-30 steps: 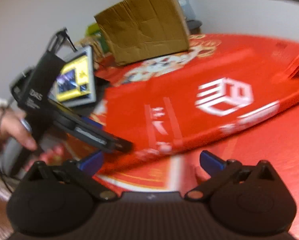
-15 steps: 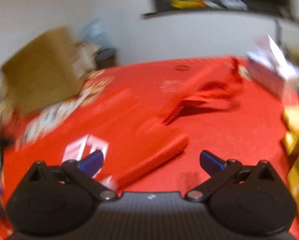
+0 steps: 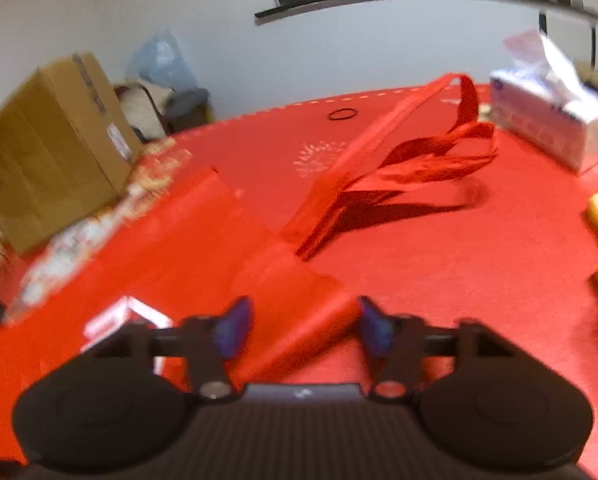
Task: Fold shopping bag
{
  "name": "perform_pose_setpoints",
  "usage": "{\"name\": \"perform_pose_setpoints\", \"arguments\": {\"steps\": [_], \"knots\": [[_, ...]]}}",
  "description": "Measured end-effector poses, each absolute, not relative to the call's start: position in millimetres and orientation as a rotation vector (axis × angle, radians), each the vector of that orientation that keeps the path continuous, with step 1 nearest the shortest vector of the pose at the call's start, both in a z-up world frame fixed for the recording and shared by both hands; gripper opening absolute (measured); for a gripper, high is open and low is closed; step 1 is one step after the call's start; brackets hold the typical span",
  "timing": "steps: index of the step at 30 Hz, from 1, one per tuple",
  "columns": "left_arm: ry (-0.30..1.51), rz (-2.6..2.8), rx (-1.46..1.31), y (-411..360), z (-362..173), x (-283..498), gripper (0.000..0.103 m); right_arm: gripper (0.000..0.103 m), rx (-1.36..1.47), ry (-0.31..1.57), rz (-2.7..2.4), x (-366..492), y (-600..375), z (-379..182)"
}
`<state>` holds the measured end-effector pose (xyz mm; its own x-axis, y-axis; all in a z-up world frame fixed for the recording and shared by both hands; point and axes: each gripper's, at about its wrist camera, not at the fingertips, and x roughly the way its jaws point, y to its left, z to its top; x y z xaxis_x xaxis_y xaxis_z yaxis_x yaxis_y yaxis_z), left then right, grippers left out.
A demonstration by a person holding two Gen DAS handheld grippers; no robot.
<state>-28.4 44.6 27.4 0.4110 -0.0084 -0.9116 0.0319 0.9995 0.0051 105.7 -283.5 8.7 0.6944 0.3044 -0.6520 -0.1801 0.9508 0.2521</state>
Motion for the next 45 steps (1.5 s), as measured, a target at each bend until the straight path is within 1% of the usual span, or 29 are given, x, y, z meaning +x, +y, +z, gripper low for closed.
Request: {"name": "perform_pose_setpoints", "arguments": {"steps": [2,4,8,10,15,19,25,30,34,35,36,37,39,40,41,42,43,44,45], "knots": [[1.147,-0.03,0.028,44.6,27.3,-25.2,0.103,0.033,0.155,0.751,0.244,98.6,-286.5,10.6],[1.143,-0.04,0.035,44.9,26.8,-22.1,0.103,0.029,0.123,0.738,0.239,87.9,-291.2,13.1],[1.127,-0.06,0.048,44.4,25.3,-15.6,0.103,0.028,-0.051,0.688,0.269,59.7,-288.3,23.5],[1.122,-0.069,0.057,43.7,24.4,-10.9,0.103,0.028,-0.084,0.674,0.274,44.1,-291.2,30.6],[1.108,-0.078,0.072,41.7,22.6,1.1,0.103,0.028,-0.189,0.708,0.302,8.1,-290.7,39.4],[1.096,-0.09,0.08,41.7,21.8,10.3,0.103,0.028,-0.165,0.763,0.293,-16.2,-292.1,37.7],[1.066,-0.096,0.107,43.4,22.0,19.2,0.103,0.028,-0.101,0.789,0.284,-44.5,-287.0,37.0],[1.041,-0.045,0.104,52.4,23.5,22.7,0.103,0.028,-0.007,0.802,0.256,-47.4,-283.5,34.8],[1.038,-0.044,0.072,65.5,22.4,23.6,0.103,0.028,0.013,0.793,0.289,-51.3,-266.4,39.4],[1.037,-0.049,0.061,68.5,21.9,23.8,0.103,0.035,-0.005,0.794,0.286,-51.3,-261.9,39.9],[1.035,-0.053,0.053,70.4,21.4,23.7,0.103,0.039,-0.031,0.8,0.272,-51.4,-259.7,39.8],[1.031,-0.055,0.049,71.7,21.1,23.5,0.103,0.047,-0.054,0.808,0.251,-51.2,-258.5,40.3],[1.015,-0.054,0.051,71.4,20.6,21.8,0.103,0.055,-0.038,0.804,0.238,-53.2,-264.1,43.8],[1.006,-0.053,0.048,71.3,20.2,20.2,0.103,0.063,-0.026,0.796,0.234,-56.1,-267.2,47.5],[0.996,-0.051,0.046,71.3,19.6,18.6,0.103,0.073,-0.013,0.788,0.231,-59.1,-270.2,51.3],[0.985,-0.051,0.046,71.3,19.0,17.2,0.103,0.081,-0.008,0.768,0.229,-63.2,-272.7,56.3],[0.974,-0.051,0.045,71.4,18.3,15.5,0.103,0.095,-0.01,0.745,0.222,-68.2,-274.4,62.1],[0.963,-0.051,0.043,71.6,17.7,13.5,0.103,0.102,-0.02,0.724,0.218,-71.2,-274.1,66.6],[0.951,-0.051,0.043,71.7,17.1,11.6,0.103,0.102,-0.03,0.703,0.214,-74.0,-273.7,71.0]]}}
